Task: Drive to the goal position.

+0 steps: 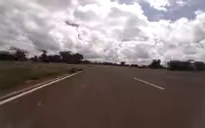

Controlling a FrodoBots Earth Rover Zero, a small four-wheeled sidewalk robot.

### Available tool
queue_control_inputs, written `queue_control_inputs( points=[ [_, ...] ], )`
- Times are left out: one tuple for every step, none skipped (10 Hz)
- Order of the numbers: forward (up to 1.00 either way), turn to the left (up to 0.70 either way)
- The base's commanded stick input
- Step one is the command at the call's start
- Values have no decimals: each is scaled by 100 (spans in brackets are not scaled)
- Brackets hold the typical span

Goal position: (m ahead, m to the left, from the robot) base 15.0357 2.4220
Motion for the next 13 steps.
queue_control_inputs(
  points=[
    [100, 0],
    [100, 0],
    [100, 0],
    [100, 0],
    [100, 0],
    [100, 0],
    [100, 0],
    [100, 0],
    [100, 0],
    [100, 0],
    [100, 0],
    [100, 0],
    [100, 0]
  ],
)
